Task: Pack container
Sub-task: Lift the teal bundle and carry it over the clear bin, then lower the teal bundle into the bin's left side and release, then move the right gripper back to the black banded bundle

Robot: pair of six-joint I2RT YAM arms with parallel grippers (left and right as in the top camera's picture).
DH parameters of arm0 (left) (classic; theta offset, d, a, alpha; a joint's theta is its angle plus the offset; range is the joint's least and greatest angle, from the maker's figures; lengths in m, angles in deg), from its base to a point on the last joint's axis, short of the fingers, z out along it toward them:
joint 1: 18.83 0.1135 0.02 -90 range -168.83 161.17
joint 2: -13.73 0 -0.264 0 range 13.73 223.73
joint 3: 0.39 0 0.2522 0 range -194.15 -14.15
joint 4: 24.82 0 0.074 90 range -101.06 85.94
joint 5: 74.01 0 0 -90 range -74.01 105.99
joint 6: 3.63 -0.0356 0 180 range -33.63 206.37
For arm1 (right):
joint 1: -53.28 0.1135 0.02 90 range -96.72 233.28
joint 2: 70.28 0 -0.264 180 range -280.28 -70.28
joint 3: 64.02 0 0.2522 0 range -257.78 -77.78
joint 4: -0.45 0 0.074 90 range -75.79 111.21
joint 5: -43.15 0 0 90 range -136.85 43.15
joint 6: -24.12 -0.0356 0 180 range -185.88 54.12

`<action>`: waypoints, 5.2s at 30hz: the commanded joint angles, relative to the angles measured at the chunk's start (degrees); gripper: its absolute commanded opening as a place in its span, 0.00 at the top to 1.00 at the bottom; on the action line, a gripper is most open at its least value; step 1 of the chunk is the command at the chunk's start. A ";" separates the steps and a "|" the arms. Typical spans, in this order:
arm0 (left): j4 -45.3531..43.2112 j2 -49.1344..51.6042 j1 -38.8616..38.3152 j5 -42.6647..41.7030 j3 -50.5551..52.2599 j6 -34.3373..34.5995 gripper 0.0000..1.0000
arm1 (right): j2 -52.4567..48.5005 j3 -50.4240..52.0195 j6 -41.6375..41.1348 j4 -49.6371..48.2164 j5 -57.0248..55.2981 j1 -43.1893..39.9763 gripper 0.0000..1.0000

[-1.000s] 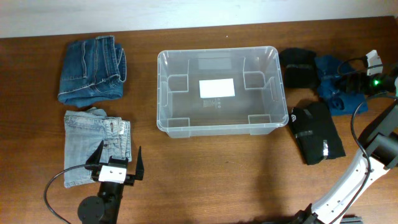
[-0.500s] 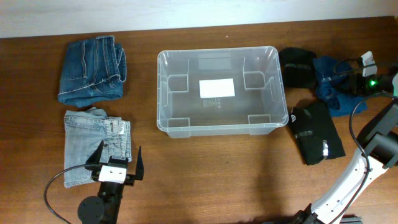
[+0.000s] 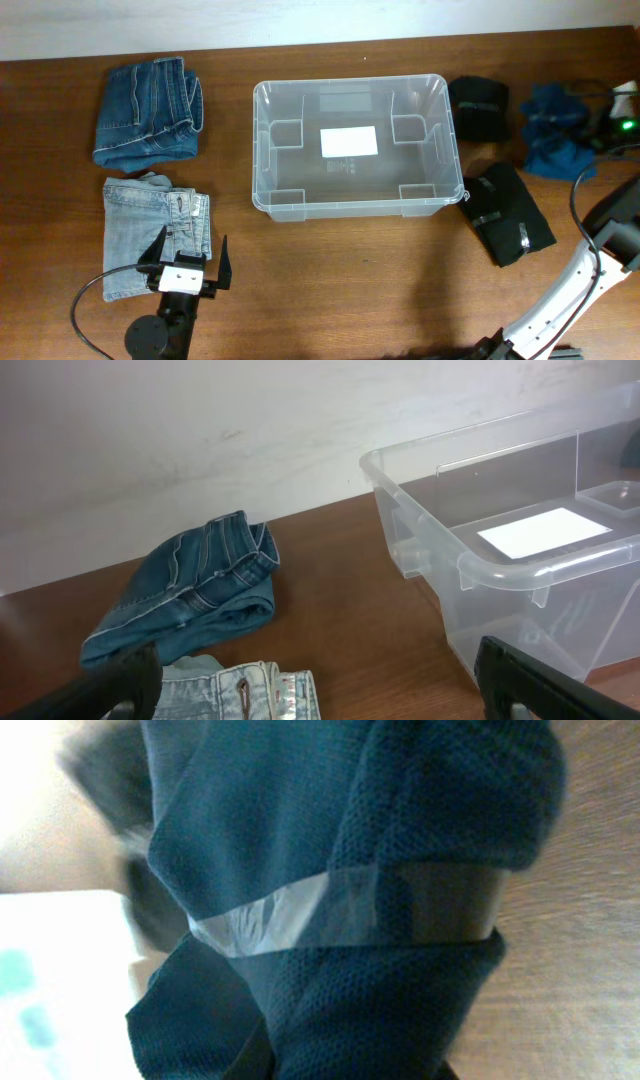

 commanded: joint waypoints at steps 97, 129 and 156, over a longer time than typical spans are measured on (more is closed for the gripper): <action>-0.02 -0.39 0.09 -0.66 0.33 -0.90 0.00 | 17.68 10.56 -35.78 -8.26 -36.54 64.35 0.34; -0.02 -0.39 0.09 -0.66 0.33 -0.90 0.01 | 17.18 26.58 -33.48 -14.60 -35.06 69.42 0.96; -0.02 -0.39 0.09 -0.66 0.33 -0.90 0.01 | 28.87 -8.07 -26.60 19.93 -38.49 31.08 0.02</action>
